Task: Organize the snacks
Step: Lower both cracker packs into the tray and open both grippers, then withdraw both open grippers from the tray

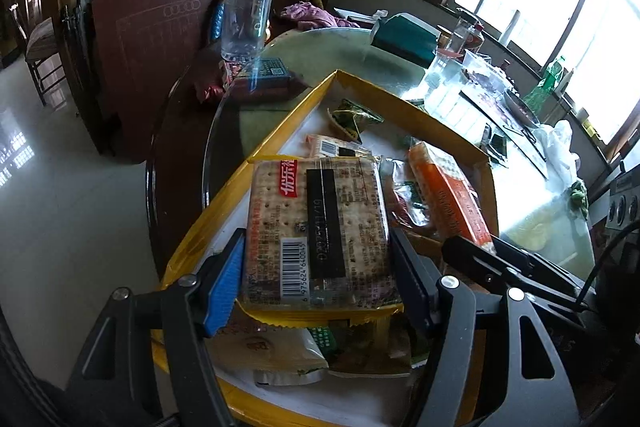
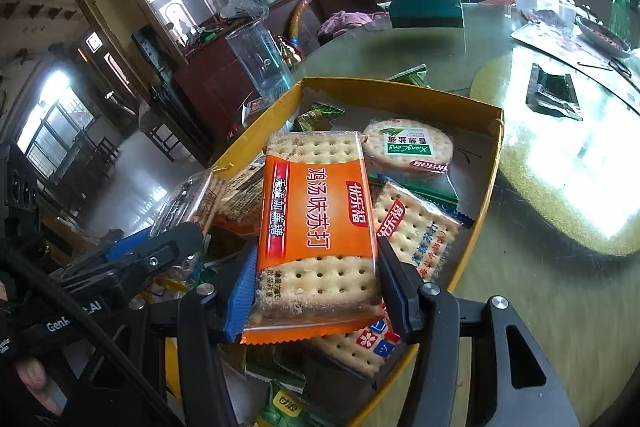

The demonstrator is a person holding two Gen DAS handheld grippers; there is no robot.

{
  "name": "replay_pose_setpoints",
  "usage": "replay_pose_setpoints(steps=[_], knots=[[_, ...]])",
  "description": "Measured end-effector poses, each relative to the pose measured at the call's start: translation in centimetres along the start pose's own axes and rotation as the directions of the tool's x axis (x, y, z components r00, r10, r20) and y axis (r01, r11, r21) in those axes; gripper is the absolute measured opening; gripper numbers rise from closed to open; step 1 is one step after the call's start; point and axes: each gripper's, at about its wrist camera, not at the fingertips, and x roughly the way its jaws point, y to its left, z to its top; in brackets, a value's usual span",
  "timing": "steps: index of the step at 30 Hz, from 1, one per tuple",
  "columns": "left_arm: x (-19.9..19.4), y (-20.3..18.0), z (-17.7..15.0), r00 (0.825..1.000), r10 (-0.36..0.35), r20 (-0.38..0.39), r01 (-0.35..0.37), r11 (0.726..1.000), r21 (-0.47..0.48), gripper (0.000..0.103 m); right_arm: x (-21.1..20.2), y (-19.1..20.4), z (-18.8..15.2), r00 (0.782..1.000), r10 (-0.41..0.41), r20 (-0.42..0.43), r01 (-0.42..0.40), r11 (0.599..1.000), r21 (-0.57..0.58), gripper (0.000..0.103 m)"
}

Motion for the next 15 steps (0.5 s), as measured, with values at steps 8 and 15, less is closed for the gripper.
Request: replay_pose_setpoints(steps=[8,15], knots=[[-0.7,0.2,-0.1,0.999,-0.035,0.009,0.036,0.998,-0.051,0.082,-1.1,-0.4,-0.3,1.0,0.013,0.023,-0.014,0.999,0.029,0.069],[-3.5,-2.2,-0.5,0.994,-0.088,0.063,0.09,0.996,-0.024,0.085,-4.5,-1.2,-1.0,0.995,0.012,0.097,-0.017,0.998,0.052,0.074]])
